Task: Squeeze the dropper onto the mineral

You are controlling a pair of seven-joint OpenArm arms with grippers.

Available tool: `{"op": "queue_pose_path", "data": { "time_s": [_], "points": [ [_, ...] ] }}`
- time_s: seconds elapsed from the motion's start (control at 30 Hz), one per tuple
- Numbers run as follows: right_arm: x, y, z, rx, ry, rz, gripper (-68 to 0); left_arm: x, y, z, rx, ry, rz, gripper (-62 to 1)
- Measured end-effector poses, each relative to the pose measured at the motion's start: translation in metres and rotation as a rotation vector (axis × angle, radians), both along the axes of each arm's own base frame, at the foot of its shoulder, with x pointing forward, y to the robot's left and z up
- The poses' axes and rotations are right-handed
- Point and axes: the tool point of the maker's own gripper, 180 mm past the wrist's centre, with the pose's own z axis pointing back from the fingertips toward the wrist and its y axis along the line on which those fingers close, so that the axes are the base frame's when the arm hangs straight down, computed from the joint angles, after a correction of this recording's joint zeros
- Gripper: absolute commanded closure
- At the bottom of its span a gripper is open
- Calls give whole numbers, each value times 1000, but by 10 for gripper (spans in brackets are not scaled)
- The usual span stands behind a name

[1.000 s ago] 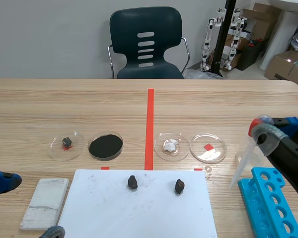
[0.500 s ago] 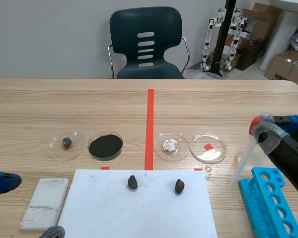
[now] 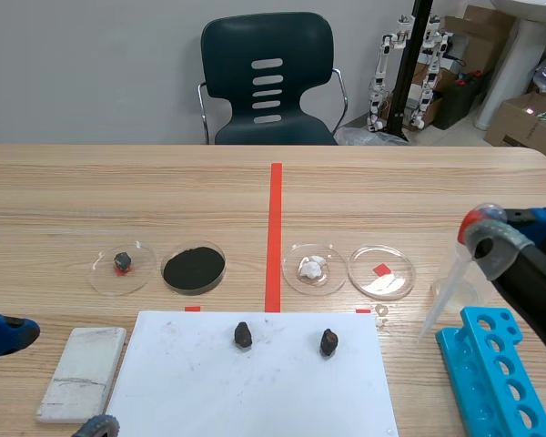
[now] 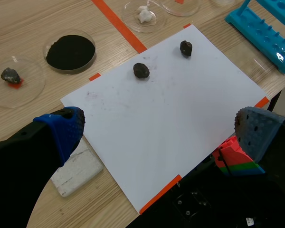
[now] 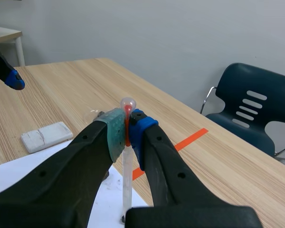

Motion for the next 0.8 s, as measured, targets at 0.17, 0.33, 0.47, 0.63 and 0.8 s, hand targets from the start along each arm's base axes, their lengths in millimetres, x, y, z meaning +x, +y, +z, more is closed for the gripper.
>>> {"op": "queue_pose_path", "data": {
  "time_s": [0.17, 0.33, 0.47, 0.63, 0.8],
  "points": [
    [0, 0, 0, -3, 0, 1, -13, 0, 0, 0, 0, 0, 0, -623],
    [-1, 1, -2, -11, 1, 4, -13, 0, 0, 0, 0, 0, 0, -623],
    [-1, 1, -2, -11, 1, 4, -13, 0, 0, 0, 0, 0, 0, -623],
    [-1, 1, -2, -11, 1, 4, -13, 0, 0, 0, 0, 0, 0, -623],
    [-1, 1, -2, -11, 1, 4, -13, 0, 0, 0, 0, 0, 0, -623]
  ]
}}
